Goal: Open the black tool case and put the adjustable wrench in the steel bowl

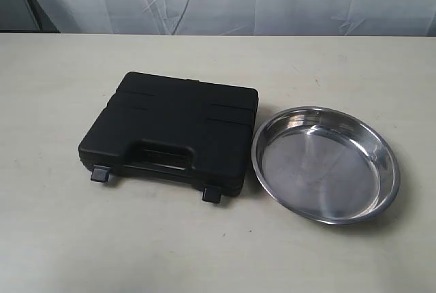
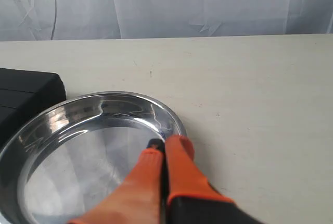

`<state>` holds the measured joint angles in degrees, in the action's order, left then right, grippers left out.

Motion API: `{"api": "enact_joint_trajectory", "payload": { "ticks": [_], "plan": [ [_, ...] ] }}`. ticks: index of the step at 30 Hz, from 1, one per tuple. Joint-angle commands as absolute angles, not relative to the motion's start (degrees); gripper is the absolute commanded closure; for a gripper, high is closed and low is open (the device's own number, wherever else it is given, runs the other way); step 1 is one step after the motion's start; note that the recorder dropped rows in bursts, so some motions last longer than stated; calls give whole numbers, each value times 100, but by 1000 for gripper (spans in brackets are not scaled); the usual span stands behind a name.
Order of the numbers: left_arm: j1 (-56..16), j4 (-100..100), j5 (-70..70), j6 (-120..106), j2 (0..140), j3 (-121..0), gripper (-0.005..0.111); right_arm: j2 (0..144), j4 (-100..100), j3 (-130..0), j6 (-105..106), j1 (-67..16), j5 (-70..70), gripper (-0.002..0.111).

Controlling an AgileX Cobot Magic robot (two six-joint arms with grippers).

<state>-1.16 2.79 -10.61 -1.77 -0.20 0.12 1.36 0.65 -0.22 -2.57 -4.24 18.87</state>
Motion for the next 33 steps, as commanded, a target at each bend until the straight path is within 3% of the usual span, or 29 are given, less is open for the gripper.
{"api": "enact_joint_trajectory", "payload": {
  "ticks": [1,6,16,24,28,33],
  "plan": [
    [-122,271,-1032,-172,0,0,106,100,61,0,-258,-401,1845,109],
    [-122,271,-1032,-172,0,0,106,100,50,0,-258,-401,1663,109],
    [-122,271,-1032,-172,0,0,106,100,3165,0,-1255,-401,-1578,109],
    [-122,271,-1032,-172,0,0,106,617,2030,-963,-1492,-401,-237,109],
    [-122,271,-1032,-172,0,0,106,2034,617,-2199,-1084,-401,865,109],
    [-122,271,-1032,-172,0,0,106,4280,197,-3782,291,-412,1054,109]
  ]
}}
